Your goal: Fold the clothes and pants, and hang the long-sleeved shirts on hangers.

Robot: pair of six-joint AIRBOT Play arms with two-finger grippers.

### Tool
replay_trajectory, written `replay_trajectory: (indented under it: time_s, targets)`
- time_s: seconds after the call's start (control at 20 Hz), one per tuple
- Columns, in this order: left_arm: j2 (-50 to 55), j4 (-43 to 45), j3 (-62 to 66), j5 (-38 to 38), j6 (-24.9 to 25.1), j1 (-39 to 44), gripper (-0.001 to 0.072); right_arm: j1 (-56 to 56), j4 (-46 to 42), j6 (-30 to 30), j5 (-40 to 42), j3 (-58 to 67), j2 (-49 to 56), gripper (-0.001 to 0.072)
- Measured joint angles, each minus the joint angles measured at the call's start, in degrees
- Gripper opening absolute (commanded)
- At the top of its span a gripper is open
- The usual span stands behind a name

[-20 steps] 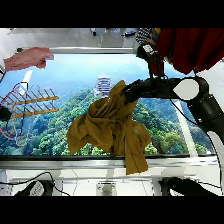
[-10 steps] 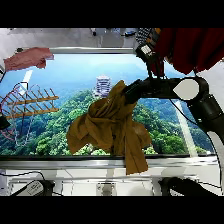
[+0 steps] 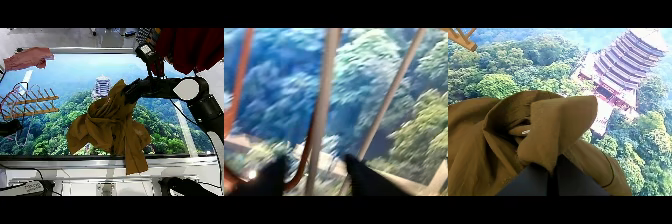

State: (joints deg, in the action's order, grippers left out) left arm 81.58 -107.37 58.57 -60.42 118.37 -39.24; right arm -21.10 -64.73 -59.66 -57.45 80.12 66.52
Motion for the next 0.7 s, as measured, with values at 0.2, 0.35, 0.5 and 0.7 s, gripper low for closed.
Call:
replay_trajectory:
  time_s: [0.2,0.35,0.5,0.7]
  targets:
    - [-0.11,-0.42,0.13,1.25,0.81,0.76,0.0031,0.0,0.15,-0.83,-0.09,0.0,0.0,0.0054]
    - [-4.83,-0.94,1.14,1.99,0.85,0.87,0.003,0.0,0.26,-1.18,-0.15,0.0,0.0,0.0054]
    - [-12.81,-1.09,3.54,1.7,0.98,0.74,0.003,0.0,0.39,-1.25,-0.17,0.0,0.0,0.0054]
    - [-25.11,-1.36,8.83,-4.98,8.07,2.56,0.003,0.0,0.22,-1.36,-0.17,0.0,0.0,0.0054]
